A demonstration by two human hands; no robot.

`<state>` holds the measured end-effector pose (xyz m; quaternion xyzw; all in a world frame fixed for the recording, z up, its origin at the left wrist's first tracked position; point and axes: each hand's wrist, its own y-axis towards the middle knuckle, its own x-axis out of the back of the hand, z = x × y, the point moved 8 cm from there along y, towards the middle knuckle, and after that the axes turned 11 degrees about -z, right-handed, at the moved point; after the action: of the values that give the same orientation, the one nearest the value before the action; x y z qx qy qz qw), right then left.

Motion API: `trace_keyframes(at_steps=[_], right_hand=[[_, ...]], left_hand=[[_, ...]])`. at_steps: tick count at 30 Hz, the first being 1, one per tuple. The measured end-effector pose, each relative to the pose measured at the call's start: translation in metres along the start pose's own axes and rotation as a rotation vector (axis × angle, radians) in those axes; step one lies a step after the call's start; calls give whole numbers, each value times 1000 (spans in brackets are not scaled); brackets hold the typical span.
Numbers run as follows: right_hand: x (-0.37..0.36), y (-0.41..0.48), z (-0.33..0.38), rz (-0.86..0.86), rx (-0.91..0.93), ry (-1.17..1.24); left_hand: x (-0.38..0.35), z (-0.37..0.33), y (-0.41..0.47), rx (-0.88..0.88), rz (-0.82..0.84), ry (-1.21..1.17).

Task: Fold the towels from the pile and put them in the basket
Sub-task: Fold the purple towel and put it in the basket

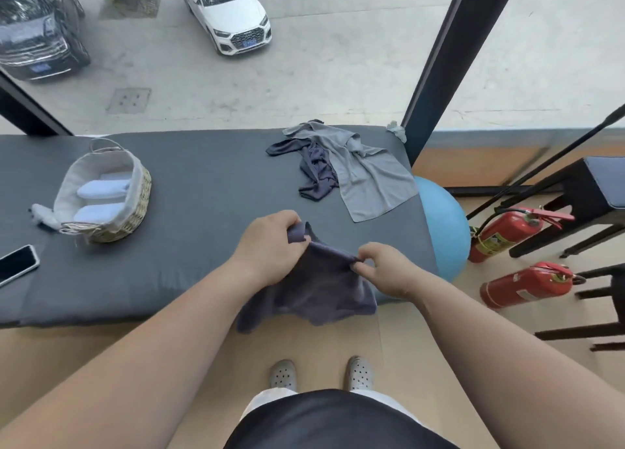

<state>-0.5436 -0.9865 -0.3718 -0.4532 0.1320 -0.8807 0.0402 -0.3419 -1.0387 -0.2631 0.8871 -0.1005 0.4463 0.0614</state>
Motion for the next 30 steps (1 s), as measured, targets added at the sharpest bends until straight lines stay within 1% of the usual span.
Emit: trace_keyframes(at_steps=[2, 3, 4, 6, 8, 11, 13, 15, 16, 19, 20, 21, 22, 23, 26, 27, 28, 30], right_hand=[[-9, 1, 13, -22, -69, 231], [-13, 1, 21, -27, -89, 306], [-19, 1, 26, -23, -95, 349], [-36, -1, 35, 39, -102, 348], [-60, -3, 43, 148, -79, 243], [-102, -10, 53, 324, -15, 26], [-117, -12, 54, 362, -26, -42], [-118, -11, 46, 357, -53, -101], [-114, -12, 42, 371, -48, -168], [-97, -13, 13, 466, -64, -538], [-88, -12, 1, 462, -79, -658], [-76, -8, -8, 425, -98, -730], [-65, -3, -14, 357, -114, -721], [-54, 5, -17, 265, -135, -621], [-18, 25, -22, -64, -195, -72], [-5, 31, -23, -156, -194, 15], [4, 38, -27, -214, -183, 38], [9, 51, -42, -221, -172, -41]], left_hand=[[14, 22, 4, 48, -39, -124], [22, 32, 6, 68, -55, -187], [29, 41, 7, 89, -69, -247], [41, 57, 9, 134, -117, -365], [52, 69, 11, 169, -184, -438], [69, 88, 17, 217, -305, -508], [79, 105, 23, 231, -357, -503], [82, 122, 26, 234, -358, -451], [81, 134, 26, 248, -355, -427], [70, 178, 25, 365, -363, -318], [65, 192, 24, 415, -366, -273], [60, 206, 21, 461, -363, -232], [53, 218, 19, 499, -350, -194], [45, 228, 16, 526, -331, -156], [21, 250, 8, 602, -276, -80], [13, 253, 6, 628, -268, -67], [6, 254, 5, 656, -266, -61], [-8, 253, 5, 722, -274, -77]])
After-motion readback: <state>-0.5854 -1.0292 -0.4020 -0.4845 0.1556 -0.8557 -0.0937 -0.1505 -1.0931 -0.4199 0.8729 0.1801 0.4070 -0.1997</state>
